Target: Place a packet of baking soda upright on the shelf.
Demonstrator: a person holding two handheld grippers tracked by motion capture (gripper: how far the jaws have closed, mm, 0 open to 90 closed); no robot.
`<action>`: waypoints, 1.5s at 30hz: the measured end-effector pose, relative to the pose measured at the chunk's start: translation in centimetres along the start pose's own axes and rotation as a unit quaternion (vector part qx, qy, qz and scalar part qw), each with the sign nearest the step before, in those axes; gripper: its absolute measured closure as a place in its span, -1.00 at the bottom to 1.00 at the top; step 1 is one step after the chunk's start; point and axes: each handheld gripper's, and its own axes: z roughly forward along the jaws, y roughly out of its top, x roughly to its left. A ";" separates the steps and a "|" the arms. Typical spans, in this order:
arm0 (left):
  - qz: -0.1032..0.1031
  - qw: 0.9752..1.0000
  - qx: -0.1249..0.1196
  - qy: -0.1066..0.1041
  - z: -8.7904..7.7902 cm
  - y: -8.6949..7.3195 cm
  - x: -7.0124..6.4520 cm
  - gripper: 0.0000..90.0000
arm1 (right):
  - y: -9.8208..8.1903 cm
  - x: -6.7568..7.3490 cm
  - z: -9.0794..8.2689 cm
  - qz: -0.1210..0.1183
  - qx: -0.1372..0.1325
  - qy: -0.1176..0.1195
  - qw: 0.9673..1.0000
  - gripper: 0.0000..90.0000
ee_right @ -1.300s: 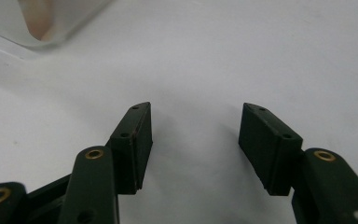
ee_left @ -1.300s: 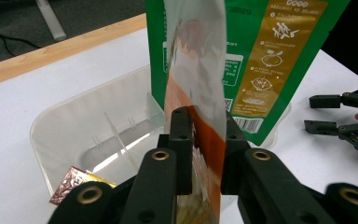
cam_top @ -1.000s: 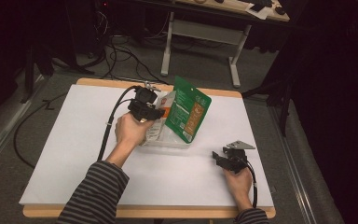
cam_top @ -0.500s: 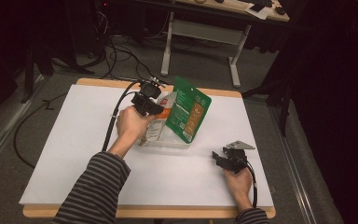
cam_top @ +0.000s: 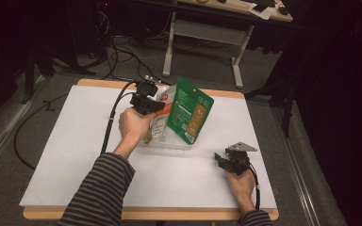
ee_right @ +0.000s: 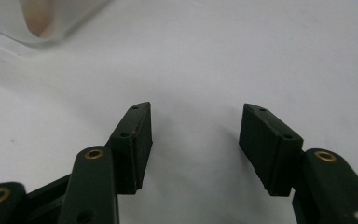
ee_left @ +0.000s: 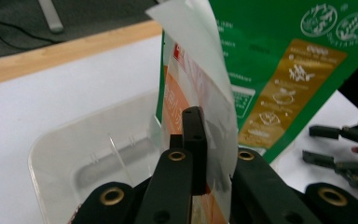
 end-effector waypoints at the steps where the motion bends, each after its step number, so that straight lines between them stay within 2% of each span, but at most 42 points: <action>1: 0.000 1.000 -0.009 0.000 0.0 0.0 -0.1 1.00 | 0.0 0.0 0.0 0.003 0.000 0.000 1.000 -0.01; 7: -0.005 0.997 -0.071 -0.012 0.3 -0.8 0.1 1.00 | 0.0 0.0 0.0 0.005 0.000 0.000 1.000 -0.01; 10: -0.008 0.996 -0.087 -0.017 0.6 -1.5 0.4 1.00 | 0.0 0.0 0.0 0.006 0.001 0.001 1.000 -0.01; 13: -0.007 0.997 -0.082 -0.011 1.0 -2.5 0.7 1.00 | 0.0 0.0 0.0 0.006 0.001 0.002 1.000 -0.01; 16: -0.018 0.996 -0.085 -0.017 0.7 -2.8 1.0 0.99 | 0.0 0.0 0.0 0.006 0.001 0.002 1.000 -0.01; 19: -0.017 0.997 -0.079 -0.017 0.5 -2.6 1.1 0.79 | 0.0 0.0 0.0 0.007 0.001 0.003 1.000 -0.01; 22: -0.008 0.998 -0.065 -0.015 0.3 -2.9 1.2 0.68 | 0.0 0.0 0.0 0.005 0.001 0.001 1.000 -0.01; 24: -0.007 0.998 -0.055 -0.012 0.2 -3.1 1.4 0.49 | 0.0 0.0 0.0 0.006 0.001 0.002 1.000 -0.01; 29: 0.010 0.999 -0.049 -0.005 -0.4 -3.2 1.6 0.24 | 0.0 0.0 0.0 0.006 0.001 0.002 1.000 -0.01; 30: 0.022 0.999 -0.047 -0.004 -0.7 -3.3 1.6 0.22 | 0.0 0.0 0.0 0.006 0.001 0.002 1.000 -0.01; 33: 0.038 0.998 -0.046 -0.002 -1.3 -3.5 1.4 0.19 | 0.0 0.0 0.0 0.006 0.001 0.002 1.000 -0.01; 41: 0.068 0.997 -0.040 -0.002 -3.2 -4.0 1.3 0.17 | 0.0 0.0 0.0 0.007 0.001 0.002 1.000 -0.01; 45: 0.073 0.996 -0.043 -0.007 -4.1 -4.3 1.1 0.19 | 0.0 0.0 0.0 0.007 0.001 0.002 1.000 -0.01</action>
